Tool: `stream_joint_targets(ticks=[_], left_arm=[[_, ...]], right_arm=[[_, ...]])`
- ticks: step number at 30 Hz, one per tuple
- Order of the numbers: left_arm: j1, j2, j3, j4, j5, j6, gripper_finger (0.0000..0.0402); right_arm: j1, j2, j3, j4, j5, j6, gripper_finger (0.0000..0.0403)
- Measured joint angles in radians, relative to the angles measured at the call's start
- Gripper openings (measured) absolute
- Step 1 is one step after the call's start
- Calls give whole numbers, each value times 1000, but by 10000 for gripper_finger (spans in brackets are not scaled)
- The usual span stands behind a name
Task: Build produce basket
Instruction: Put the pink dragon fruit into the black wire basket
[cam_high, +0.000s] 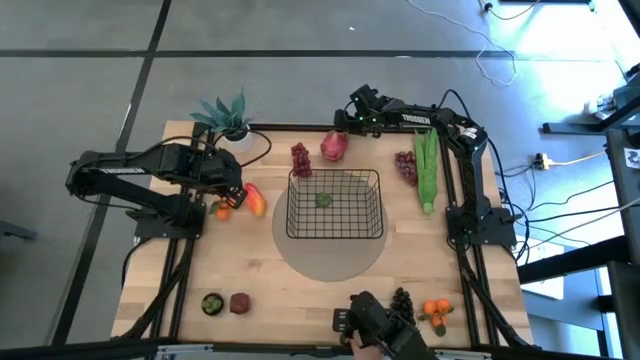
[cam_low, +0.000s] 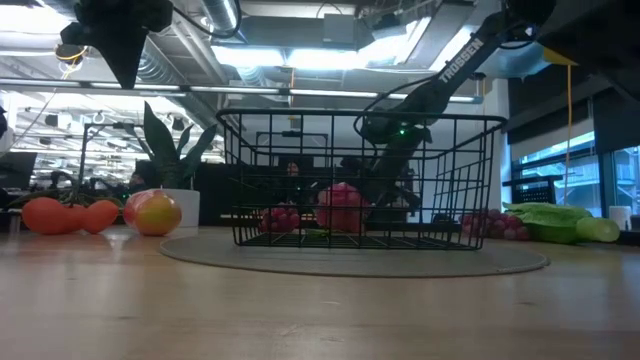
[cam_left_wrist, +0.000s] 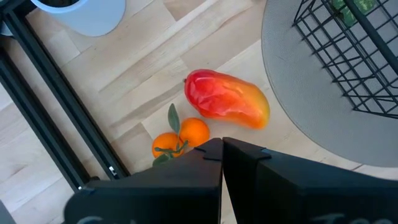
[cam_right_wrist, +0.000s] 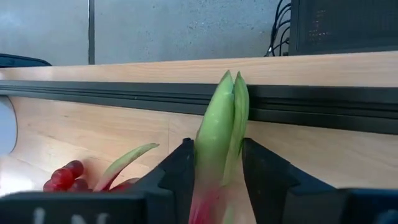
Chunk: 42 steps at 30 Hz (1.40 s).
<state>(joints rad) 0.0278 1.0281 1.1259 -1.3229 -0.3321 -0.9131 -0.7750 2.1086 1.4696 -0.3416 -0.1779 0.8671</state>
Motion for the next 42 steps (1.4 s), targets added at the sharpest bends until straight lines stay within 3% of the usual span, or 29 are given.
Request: stream_joint_targets(ticks=[10, 25, 42], left_arm=[[0, 0, 0, 0, 0, 0, 0], [0, 0, 0, 0, 0, 0, 0], [0, 0, 0, 0, 0, 0, 0]], right_arm=[[0, 0, 0, -9, 1, -74, 7], [21, -8, 0, -25, -60, -231, 0], [81, -142, 0, -53, -44, -326, 0]])
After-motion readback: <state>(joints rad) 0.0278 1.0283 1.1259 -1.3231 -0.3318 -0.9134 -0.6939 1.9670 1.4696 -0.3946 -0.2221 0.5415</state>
